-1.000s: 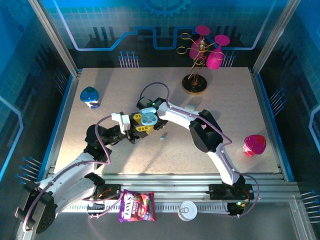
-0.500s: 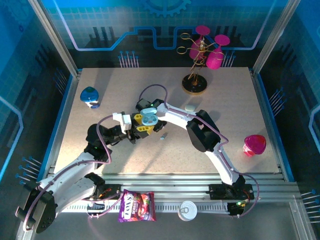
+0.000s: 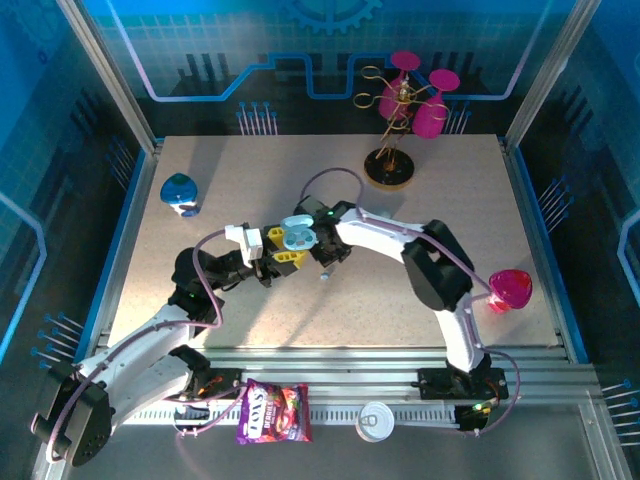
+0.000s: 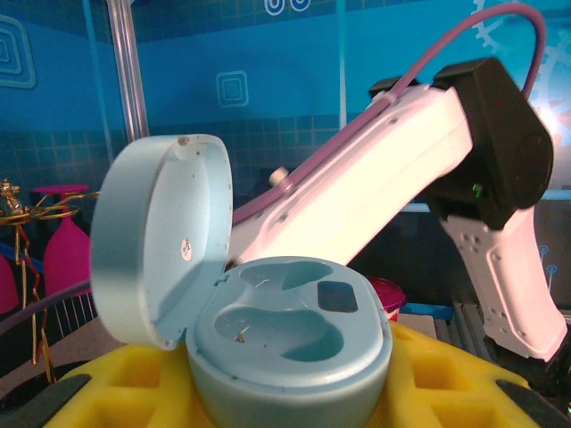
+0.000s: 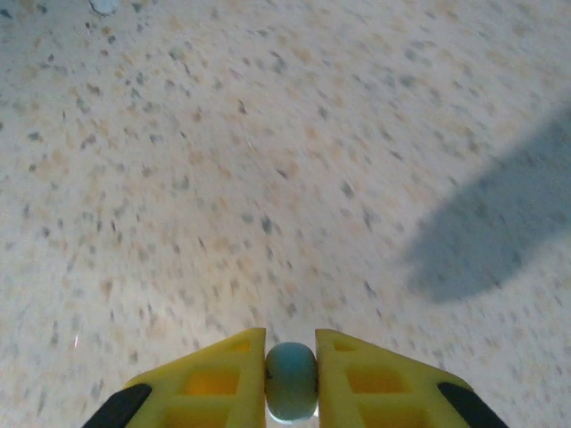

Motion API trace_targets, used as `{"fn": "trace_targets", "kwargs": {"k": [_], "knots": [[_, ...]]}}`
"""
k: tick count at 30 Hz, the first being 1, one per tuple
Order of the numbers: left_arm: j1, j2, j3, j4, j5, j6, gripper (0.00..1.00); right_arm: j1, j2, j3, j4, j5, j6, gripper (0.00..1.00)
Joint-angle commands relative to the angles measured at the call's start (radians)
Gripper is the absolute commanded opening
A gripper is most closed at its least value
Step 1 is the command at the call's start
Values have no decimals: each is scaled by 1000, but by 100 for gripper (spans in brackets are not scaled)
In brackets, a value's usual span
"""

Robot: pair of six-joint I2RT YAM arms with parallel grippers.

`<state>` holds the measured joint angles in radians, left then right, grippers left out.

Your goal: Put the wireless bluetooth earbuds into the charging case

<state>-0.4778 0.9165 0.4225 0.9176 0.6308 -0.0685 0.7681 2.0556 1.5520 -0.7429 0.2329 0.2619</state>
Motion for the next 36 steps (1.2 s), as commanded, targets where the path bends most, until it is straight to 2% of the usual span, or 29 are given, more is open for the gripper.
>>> {"fn": "trace_targets", "kwargs": {"k": [1,6,11,17,23,28,32,36], "knots": [[-5,-2,-1,33,-14,5,27,-62,-148,-132,187,-181,111,16],[-7,7,-3,45,-14,5,27,-158,-320,-370,410,-440,273,15],[-8,22,-8,64,-13,1,27,-249,-427,-561,635,-711,444,15],[-8,23,-11,59,-13,3,27,-329,-510,-742,876,-900,649,13],[-10,31,-12,64,-13,6,27,-369,-554,-840,1007,-971,782,11],[-9,47,-11,74,-14,6,27,-378,-565,-917,1227,-1011,937,10],[-13,60,-3,79,-13,5,27,-383,-563,-990,1407,-983,1105,7],[-20,61,0,79,-13,7,27,-385,-542,-1034,1536,-996,1206,7]]}}
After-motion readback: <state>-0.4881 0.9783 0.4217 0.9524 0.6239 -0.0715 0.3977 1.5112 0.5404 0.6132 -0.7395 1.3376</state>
